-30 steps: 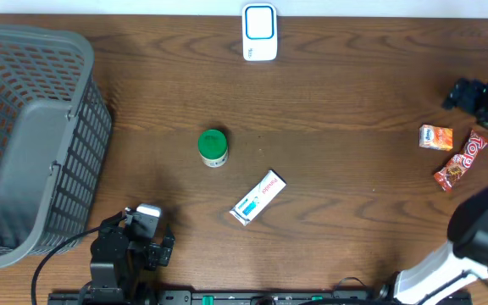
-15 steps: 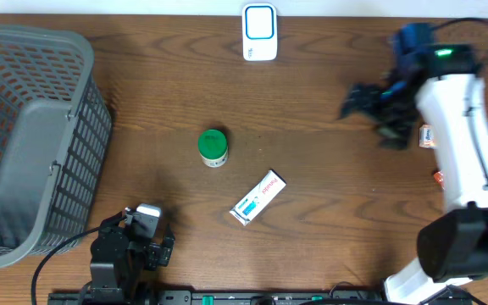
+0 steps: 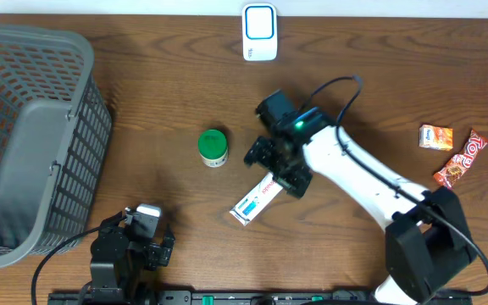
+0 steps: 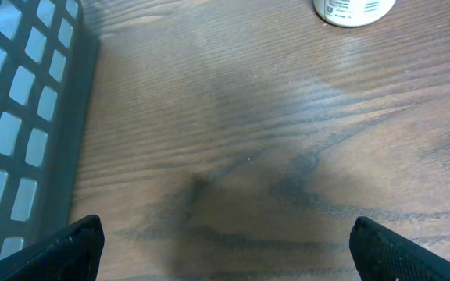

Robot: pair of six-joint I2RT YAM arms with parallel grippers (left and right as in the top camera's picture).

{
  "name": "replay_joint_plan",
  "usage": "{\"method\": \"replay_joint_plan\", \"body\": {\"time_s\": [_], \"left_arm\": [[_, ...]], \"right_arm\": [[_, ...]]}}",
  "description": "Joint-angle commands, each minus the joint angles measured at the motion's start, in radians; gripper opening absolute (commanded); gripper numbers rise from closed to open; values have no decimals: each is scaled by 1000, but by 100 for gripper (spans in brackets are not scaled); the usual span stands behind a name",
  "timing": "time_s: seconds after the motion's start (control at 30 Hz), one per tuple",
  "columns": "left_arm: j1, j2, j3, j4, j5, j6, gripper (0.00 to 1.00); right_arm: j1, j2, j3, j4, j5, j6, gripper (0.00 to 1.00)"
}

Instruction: Scan the item barcode

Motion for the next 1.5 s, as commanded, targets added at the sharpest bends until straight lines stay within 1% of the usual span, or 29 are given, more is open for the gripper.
{"method": "replay_joint_plan", "body": {"time_s": [0.0, 0.17, 0.3, 0.37, 0.5, 0.57, 0.67, 0.73, 0.8, 0.87, 1.0, 1.07, 1.1, 1.17, 1.2, 1.27, 1.3, 1.33, 1.37, 1.4, 1.47], "left_arm": [[4, -5, -14, -48, 6, 2, 98], [4, -5, -14, -48, 6, 2, 98], [4, -5, -14, -48, 6, 2, 98], [4, -5, -14, -48, 6, 2, 98], [4, -5, -14, -48, 6, 2, 98], [4, -5, -14, -48, 6, 2, 99], [4, -5, -14, -48, 6, 2, 98], [4, -5, -14, -48, 6, 2, 98], [4, -5, -14, -48, 6, 2, 98], [4, -5, -14, -48, 6, 2, 98], [4, -5, -14, -48, 6, 2, 98], [4, -5, -14, -48, 6, 2, 98], [4, -5, -14, -48, 6, 2, 98], [4, -5, -14, -48, 6, 2, 98], [4, -5, -14, -48, 6, 2, 98], [4, -5, -14, -48, 6, 2, 98], [4, -5, -14, -48, 6, 2, 98], [4, -5, -14, -48, 6, 2, 98], [4, -5, -14, -48, 6, 2, 98], [4, -5, -14, -48, 6, 2, 98], [4, -5, -14, -48, 6, 2, 98]], "right_arm": [[45, 3, -26, 2, 93, 175, 99], [79, 4, -117, 56, 112, 187, 99], [84, 5, -204, 168, 113, 183, 92], [84, 5, -225, 207, 112, 162, 89], [84, 5, -229, 238, 115, 120, 89], [84, 5, -229, 241, 122, 116, 82], [86, 10, -229, 249, 134, 62, 71], [92, 16, -229, 253, 142, 14, 59], [96, 20, -229, 253, 143, -36, 49], [101, 21, -229, 253, 145, -90, 45], [111, 21, -229, 254, 158, -177, 41], [117, 21, -229, 257, 177, -232, 41], [119, 21, -229, 266, 195, -325, 42], [119, 21, -229, 281, 211, -473, 46], [119, 20, -229, 292, 212, -626, 52], [119, 20, -229, 280, 212, -885, 70], [120, 20, -229, 263, 212, -1007, 79], [121, 20, -229, 248, 214, -1098, 85], [121, 20, -229, 232, 221, -1180, 88], [121, 20, -229, 223, 227, -1213, 90], [120, 19, -229, 218, 229, -1224, 92]]}}
